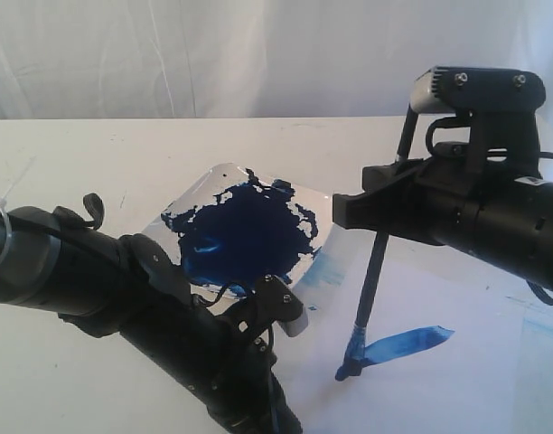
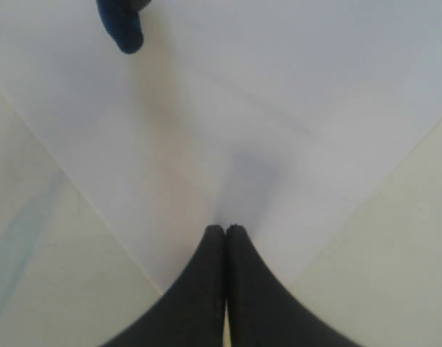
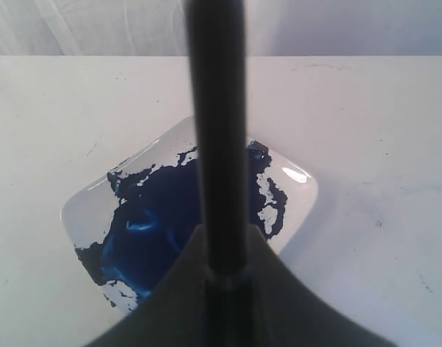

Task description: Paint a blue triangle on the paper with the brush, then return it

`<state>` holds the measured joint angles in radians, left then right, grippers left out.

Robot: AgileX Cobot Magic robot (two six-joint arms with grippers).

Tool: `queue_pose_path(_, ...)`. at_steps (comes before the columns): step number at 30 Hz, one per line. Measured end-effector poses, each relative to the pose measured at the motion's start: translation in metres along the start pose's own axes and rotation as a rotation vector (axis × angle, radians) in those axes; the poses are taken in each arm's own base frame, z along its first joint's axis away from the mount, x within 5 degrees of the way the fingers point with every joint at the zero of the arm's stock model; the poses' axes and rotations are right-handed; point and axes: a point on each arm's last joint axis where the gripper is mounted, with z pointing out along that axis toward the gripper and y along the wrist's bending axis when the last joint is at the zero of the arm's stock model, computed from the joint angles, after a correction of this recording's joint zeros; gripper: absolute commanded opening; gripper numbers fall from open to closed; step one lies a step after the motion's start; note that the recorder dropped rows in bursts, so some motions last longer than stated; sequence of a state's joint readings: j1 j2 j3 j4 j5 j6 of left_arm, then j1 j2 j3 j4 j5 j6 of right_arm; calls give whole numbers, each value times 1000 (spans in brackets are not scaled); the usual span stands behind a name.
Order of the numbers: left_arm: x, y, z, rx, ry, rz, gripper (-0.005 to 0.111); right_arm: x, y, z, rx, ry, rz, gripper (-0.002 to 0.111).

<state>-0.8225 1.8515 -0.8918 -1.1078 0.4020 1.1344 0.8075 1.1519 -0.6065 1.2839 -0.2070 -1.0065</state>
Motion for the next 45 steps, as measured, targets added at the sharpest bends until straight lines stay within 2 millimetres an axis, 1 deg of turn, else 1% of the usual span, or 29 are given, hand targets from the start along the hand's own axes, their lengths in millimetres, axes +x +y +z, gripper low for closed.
queue_pose_path(10,0,0,0,0,0,0,0,-1,-1,0,9,-6,47,0)
queue_pose_path(17,0,0,0,0,0,0,0,3,-1,5,18,11,56,0)
queue_pose_path(28,0,0,0,0,0,0,0,3,-1,5,20,11,56,0)
queue_pose_path(45,0,0,0,0,0,0,0,4,-1,5,19,25,8,0)
